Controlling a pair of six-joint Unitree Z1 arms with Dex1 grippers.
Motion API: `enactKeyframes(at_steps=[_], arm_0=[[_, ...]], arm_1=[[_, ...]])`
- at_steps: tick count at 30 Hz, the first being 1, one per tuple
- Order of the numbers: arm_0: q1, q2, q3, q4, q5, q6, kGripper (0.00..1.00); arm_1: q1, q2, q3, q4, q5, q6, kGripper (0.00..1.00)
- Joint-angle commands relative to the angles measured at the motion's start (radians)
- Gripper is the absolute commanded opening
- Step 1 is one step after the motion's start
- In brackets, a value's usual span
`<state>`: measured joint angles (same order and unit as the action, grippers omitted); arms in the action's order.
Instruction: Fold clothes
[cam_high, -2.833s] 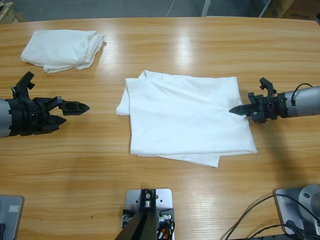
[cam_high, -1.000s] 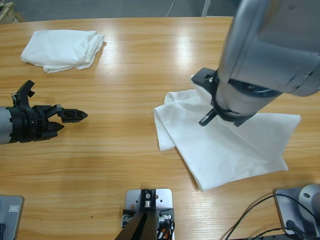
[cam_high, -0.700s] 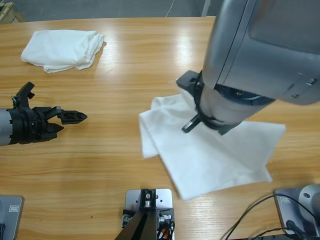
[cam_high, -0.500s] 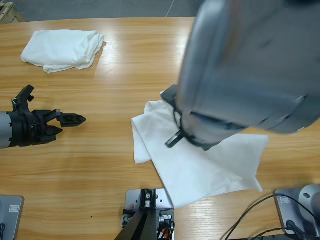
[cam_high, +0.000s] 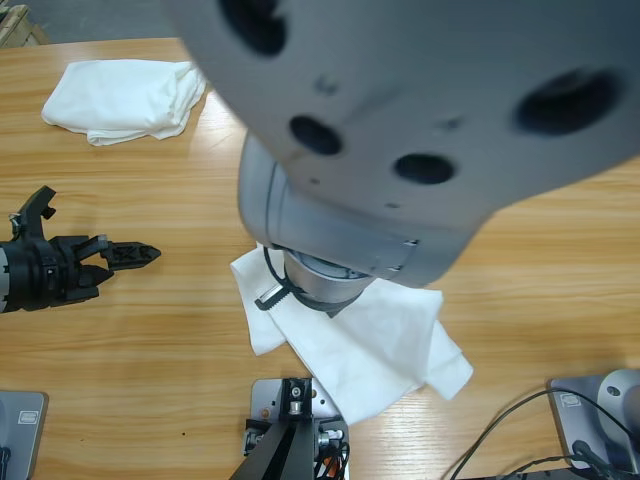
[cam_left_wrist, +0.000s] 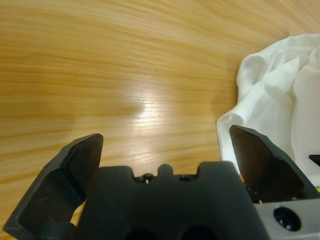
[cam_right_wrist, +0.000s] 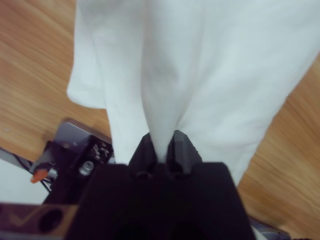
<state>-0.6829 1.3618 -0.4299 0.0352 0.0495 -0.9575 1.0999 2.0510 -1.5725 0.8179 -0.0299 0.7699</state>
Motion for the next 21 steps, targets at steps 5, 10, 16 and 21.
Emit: enactKeyframes(at_steps=[5, 10, 16, 21], arm_0=[[0.009, -0.033, 0.036, -0.012, 0.0, -0.003, 1.0], [0.009, -0.028, 0.037, -0.012, 0.007, -0.003, 1.0], [0.009, -0.016, 0.036, -0.012, 0.009, -0.003, 1.0], [0.009, -0.016, 0.032, -0.035, 0.013, 0.0, 1.0]], arm_1=[[0.027, 0.046, -0.037, -0.049, 0.086, 0.072, 0.703], [0.04, 0.008, -0.053, -0.069, 0.145, 0.128, 0.962], [0.054, -0.049, -0.03, -0.067, 0.12, 0.15, 0.998], [0.041, -0.255, 0.057, 0.007, -0.023, 0.087, 0.627]])
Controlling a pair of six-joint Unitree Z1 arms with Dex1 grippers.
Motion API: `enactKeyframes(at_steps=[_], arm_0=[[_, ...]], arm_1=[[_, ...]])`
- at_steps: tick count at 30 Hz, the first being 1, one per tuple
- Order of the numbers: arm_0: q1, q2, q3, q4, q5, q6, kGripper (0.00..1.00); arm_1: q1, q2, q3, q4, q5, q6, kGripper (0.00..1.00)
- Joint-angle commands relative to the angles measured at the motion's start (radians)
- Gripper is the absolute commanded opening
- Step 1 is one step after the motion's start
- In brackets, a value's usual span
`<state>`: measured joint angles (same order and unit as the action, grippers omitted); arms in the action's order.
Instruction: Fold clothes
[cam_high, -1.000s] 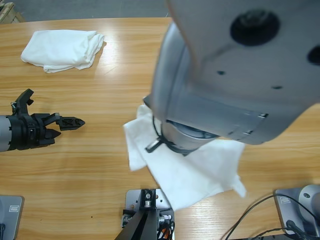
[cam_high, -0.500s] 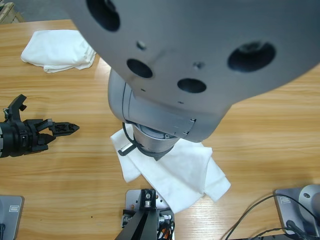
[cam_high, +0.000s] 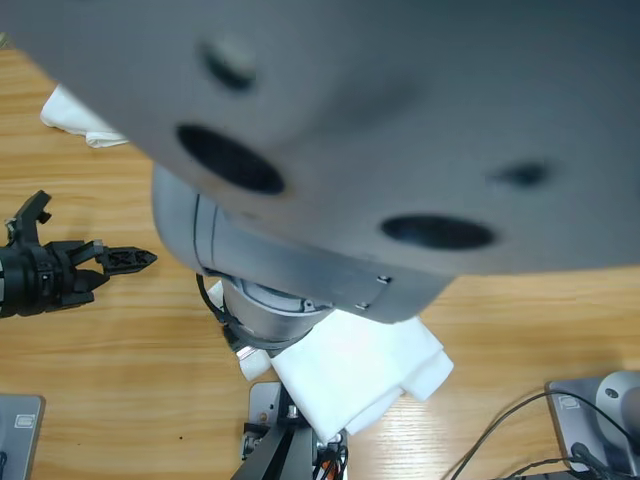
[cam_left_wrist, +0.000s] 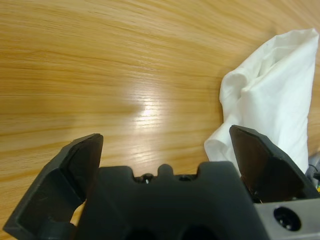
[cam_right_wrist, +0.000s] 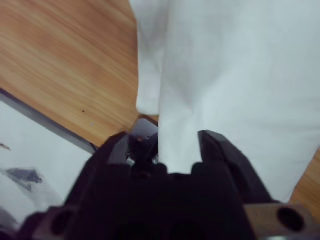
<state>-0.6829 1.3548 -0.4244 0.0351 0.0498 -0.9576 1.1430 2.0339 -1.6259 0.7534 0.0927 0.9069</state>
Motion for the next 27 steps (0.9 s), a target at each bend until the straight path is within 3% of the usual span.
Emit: enactKeyframes(at_steps=[1, 4, 7, 8, 9, 10, 11, 16, 21, 27], arm_0=[[0.009, -0.011, 0.019, -0.044, 0.013, 0.018, 1.0], [0.009, -0.013, -0.064, -0.041, -0.027, 0.153, 0.932], [-0.028, 0.041, -0.224, 0.025, -0.075, 0.26, 0.853], [-0.055, 0.073, -0.297, 0.061, -0.086, 0.293, 0.865], [-0.091, 0.106, -0.368, 0.099, -0.087, 0.334, 0.887], [-0.128, 0.137, -0.421, 0.128, -0.087, 0.378, 0.923], [-0.16, 0.169, -0.474, 0.16, -0.086, 0.427, 0.948], [-0.3, 0.328, -0.776, 0.446, -0.083, 0.639, 0.964], [-0.337, 0.457, -1.0, 0.731, -0.082, 0.758, 0.964], [-0.421, 0.6, -1.129, 0.822, -0.083, 0.844, 0.964]], arm_1=[[-0.003, -0.286, 0.146, 0.078, -0.159, -0.063, 0.595], [-0.003, -0.387, 0.258, 0.064, -0.18, -0.065, 0.595], [-0.003, -0.466, 0.394, 0.011, -0.163, -0.063, 0.613], [-0.003, -0.485, 0.44, -0.008, -0.149, -0.063, 0.668], [-0.003, -0.513, 0.505, -0.043, -0.134, -0.063, 0.849], [-0.003, -0.543, 0.561, -0.079, -0.124, -0.063, 0.951], [-0.003, -0.582, 0.623, -0.129, -0.113, -0.063, 0.993], [-0.023, -0.767, 0.823, -0.259, -0.065, -0.081, 1.0], [-0.108, -0.994, 0.965, -0.224, -0.038, -0.095, 1.0], [-0.144, -1.117, 1.029, -0.153, -0.041, -0.089, 1.0]])
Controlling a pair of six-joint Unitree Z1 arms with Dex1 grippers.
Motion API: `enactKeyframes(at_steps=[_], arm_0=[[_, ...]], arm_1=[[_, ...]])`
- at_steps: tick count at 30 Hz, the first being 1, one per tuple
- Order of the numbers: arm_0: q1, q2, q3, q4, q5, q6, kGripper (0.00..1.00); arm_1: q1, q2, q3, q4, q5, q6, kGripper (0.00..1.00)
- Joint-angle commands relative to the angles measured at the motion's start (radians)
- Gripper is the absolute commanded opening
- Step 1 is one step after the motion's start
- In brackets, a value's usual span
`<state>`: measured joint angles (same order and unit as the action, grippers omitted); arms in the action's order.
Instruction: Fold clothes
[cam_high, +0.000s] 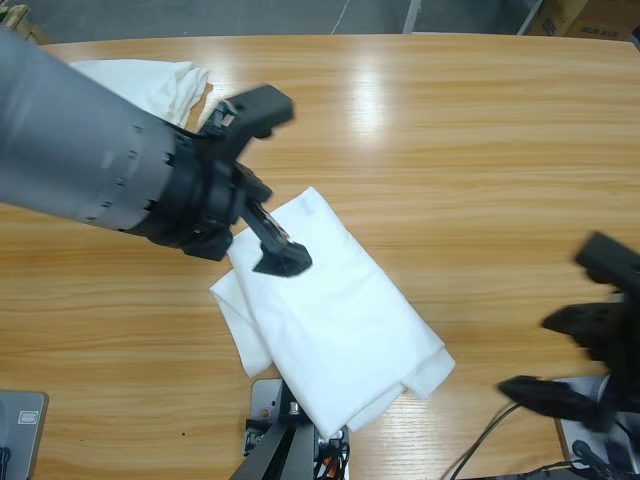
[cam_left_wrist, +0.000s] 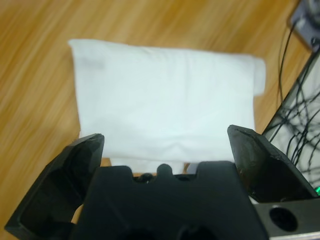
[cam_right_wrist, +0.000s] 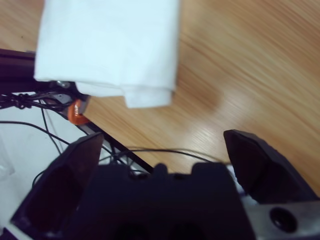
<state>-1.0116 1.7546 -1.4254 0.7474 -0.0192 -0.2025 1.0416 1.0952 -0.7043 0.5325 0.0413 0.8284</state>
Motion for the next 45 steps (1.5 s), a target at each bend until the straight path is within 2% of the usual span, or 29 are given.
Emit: enactKeyframes(at_steps=[1, 8, 12, 18, 28, 33, 38, 40, 45], arm_0=[[-0.105, 0.212, -0.129, 0.11, -0.013, 0.089, 0.964], [-0.145, 0.268, -0.041, 0.083, 0.02, 0.068, 0.964], [-0.154, 0.328, -0.021, 0.06, 0.075, 0.0, 0.964], [-0.155, 0.433, -0.096, 0.067, 0.12, -0.018, 0.964], [-0.165, 0.551, -0.268, 0.164, 0.172, -0.017, 0.968], [-0.163, 0.654, -0.426, 0.259, 0.296, 0.019, 0.968], [-0.122, 0.78, -0.735, 0.367, 0.367, 0.216, 0.968], [-0.085, 0.801, -0.813, 0.371, 0.356, 0.313, 0.968], [0.04, 0.809, -0.906, 0.37, 0.144, 0.479, 0.968]], arm_1=[[-0.043, -0.176, 0.111, 0.067, 0.012, -0.009, 1.0], [-0.043, -0.164, 0.123, 0.058, 0.01, -0.009, 1.0], [-0.043, -0.171, 0.125, 0.058, 0.011, -0.006, 1.0], [-0.043, -0.17, 0.117, 0.063, 0.014, -0.005, 1.0], [-0.058, -0.152, 0.112, 0.061, 0.012, -0.006, 1.0], [-0.062, -0.156, 0.117, 0.074, 0.012, -0.006, 1.0], [-0.065, -0.173, 0.124, 0.095, 0.012, -0.006, 1.0], [-0.065, -0.176, 0.125, 0.098, 0.014, -0.006, 1.0], [-0.066, -0.173, 0.121, 0.098, 0.015, -0.003, 1.0]])
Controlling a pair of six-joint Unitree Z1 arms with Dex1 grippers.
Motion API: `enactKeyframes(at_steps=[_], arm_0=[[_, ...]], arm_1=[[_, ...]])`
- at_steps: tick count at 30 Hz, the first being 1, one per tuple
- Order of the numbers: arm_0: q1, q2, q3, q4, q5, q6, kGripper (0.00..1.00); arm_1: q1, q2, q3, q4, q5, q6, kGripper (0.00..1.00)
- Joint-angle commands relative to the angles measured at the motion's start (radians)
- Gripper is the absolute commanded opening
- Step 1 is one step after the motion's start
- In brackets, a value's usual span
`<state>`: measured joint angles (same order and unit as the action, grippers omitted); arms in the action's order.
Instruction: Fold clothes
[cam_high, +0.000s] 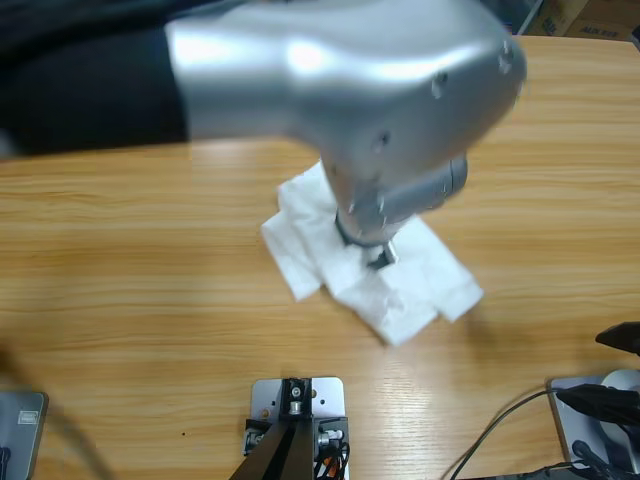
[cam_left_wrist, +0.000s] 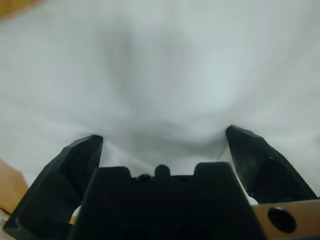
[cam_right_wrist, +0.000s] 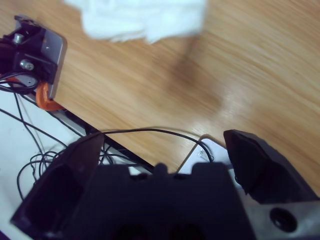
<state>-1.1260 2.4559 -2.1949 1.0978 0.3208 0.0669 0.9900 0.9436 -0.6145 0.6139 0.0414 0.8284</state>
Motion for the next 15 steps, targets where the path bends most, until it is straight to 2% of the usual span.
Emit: enactKeyframes(at_steps=[1, 4, 7, 10, 15], arm_0=[[0.173, 0.109, -0.148, 0.017, -0.234, 0.218, 0.968], [0.192, 0.079, -0.212, 0.019, -0.251, 0.209, 0.968], [0.189, -0.047, -0.214, 0.022, -0.256, 0.113, 0.968], [0.238, -0.221, -0.066, 0.022, -0.235, -0.055, 0.968], [0.395, -0.473, 0.261, 0.007, -0.092, -0.306, 0.968]], arm_1=[[-0.014, -0.022, 0.032, 0.017, 0.015, -0.002, 1.0], [-0.014, -0.021, 0.017, 0.02, 0.014, -0.002, 1.0], [-0.014, -0.013, -0.019, 0.019, 0.005, -0.019, 1.0], [-0.014, 0.023, -0.06, 0.02, -0.009, -0.028, 1.0], [-0.014, 0.164, -0.154, 0.021, -0.024, -0.06, 1.0]])
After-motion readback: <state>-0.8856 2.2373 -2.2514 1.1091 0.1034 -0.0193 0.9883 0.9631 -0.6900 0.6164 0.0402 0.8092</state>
